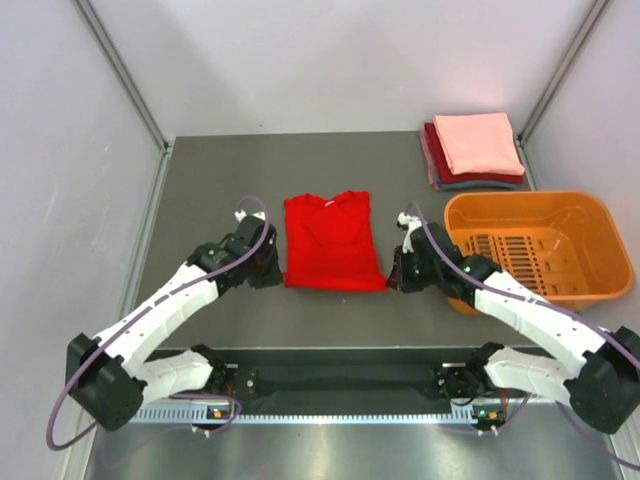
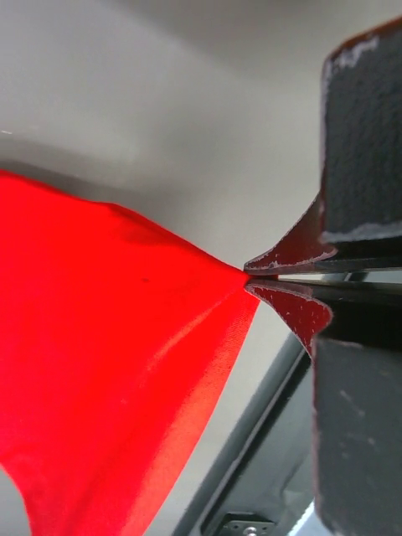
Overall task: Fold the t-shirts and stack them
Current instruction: Fold the tshirt
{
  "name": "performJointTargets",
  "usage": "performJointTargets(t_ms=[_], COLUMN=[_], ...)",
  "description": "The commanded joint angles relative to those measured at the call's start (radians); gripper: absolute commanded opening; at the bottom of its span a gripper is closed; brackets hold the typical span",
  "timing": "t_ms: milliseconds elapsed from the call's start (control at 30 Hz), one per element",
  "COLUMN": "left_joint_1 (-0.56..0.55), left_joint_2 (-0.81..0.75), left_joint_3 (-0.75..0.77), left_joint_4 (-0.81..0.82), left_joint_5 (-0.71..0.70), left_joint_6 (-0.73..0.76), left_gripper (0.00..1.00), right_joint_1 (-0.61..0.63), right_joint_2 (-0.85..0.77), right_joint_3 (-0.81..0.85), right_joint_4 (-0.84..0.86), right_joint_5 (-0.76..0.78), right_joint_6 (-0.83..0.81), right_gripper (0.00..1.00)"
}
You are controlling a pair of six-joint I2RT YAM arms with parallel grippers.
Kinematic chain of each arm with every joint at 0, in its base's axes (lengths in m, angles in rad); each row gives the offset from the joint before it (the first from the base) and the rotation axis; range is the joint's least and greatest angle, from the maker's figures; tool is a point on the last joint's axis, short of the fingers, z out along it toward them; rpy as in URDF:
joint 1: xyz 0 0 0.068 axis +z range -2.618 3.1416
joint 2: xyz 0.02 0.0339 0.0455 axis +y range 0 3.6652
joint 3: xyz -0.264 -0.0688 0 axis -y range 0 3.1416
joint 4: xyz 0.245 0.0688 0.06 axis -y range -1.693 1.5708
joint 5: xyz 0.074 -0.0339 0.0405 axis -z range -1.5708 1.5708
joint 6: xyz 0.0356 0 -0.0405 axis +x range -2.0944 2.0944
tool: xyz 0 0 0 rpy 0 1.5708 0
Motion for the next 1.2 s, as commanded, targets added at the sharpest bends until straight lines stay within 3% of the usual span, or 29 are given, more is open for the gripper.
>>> performJointTargets(t_ms=[0,300,467,767,1000,1167], left_joint_1=[0.005,0.108,0.215,0.295,0.336,0.361], left_joint_2=[0.053,0.378,0.55,0.852,0.99,1.087], left_joint_3=[0.107,0.429,0.602,0.877,0.915,0.978], left_joint_4=[-0.032,0.01,0.061,0.117,0.281,0.303], left_joint_5=[-0.126,-0.168,-0.09,-0.038,-0.002,0.033], left_joint_6=[0.037,0.156,0.219,0.303,0.316,0.307], left_gripper=[0.0,0.0,0.0,0.0,0.0,0.0], right_joint_1=[-0.02,-0.168,-0.247,-0.319,-0.337,-0.365], right_joint_2=[0.075,0.389,0.613,0.98,1.137,1.216], right_joint_3=[0.101,0.463,0.727,1.051,1.174,1.236], right_joint_4=[-0.062,-0.101,-0.15,-0.109,-0.003,0.057], right_joint_5=[0.068,0.005,-0.06,-0.219,-0.281,-0.336], right_joint_6=[-0.071,-0.217,-0.281,-0.323,-0.297,-0.265], right_gripper=[0.0,0.0,0.0,0.01,0.03,0.06])
